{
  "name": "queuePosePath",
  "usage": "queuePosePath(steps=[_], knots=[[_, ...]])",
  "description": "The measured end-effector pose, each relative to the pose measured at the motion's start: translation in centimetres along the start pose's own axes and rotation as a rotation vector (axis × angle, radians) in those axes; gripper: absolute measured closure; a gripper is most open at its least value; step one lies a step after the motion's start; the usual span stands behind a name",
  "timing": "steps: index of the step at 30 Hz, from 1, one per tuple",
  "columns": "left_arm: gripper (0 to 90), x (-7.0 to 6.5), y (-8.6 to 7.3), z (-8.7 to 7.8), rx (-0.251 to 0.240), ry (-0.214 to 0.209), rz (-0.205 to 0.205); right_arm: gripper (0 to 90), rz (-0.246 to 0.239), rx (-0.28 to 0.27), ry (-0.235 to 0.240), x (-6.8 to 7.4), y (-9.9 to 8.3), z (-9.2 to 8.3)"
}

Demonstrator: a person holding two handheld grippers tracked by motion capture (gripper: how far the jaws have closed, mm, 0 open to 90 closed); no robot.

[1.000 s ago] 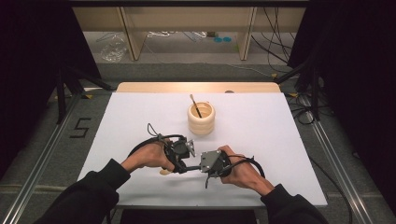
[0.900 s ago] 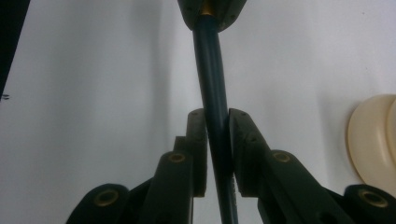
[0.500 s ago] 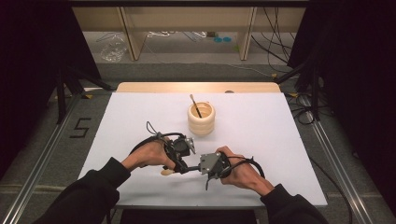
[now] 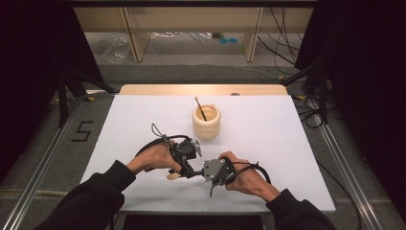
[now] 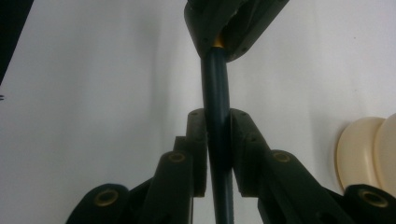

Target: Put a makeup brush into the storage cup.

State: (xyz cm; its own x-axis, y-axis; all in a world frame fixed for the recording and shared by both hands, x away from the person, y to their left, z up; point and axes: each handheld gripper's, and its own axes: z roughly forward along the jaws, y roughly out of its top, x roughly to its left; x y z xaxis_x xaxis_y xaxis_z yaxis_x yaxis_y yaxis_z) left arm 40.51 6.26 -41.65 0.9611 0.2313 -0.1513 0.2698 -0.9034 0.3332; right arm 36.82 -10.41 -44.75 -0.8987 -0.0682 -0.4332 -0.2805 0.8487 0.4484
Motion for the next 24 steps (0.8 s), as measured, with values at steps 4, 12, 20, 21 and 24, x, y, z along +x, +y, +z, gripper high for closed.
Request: queuePosePath(steps=[4,12,20,21,24], knots=[[78.4,0.1,0.1,-0.1,-0.004,0.0,0.005,80.1,-0.01,0.009,-0.013,0.2,0.0,0.0],[78.2,0.1,0.0,-0.5,-0.025,-0.011,-0.012,80.4,-0.043,0.013,-0.022,0.2,0.2,-0.4],[73.9,0.7,-0.3,-0.1,-0.048,-0.032,-0.03,80.5,-0.029,0.015,-0.026,0.2,0.2,-0.7],[72.2,1.0,-0.3,-0.2,-0.015,-0.038,0.0,80.5,-0.037,0.01,-0.026,0.1,0.2,-0.7],[70.0,1.2,-0.5,-0.1,-0.021,-0.041,0.001,80.5,-0.08,-0.006,-0.027,-0.2,0.1,-0.8]])
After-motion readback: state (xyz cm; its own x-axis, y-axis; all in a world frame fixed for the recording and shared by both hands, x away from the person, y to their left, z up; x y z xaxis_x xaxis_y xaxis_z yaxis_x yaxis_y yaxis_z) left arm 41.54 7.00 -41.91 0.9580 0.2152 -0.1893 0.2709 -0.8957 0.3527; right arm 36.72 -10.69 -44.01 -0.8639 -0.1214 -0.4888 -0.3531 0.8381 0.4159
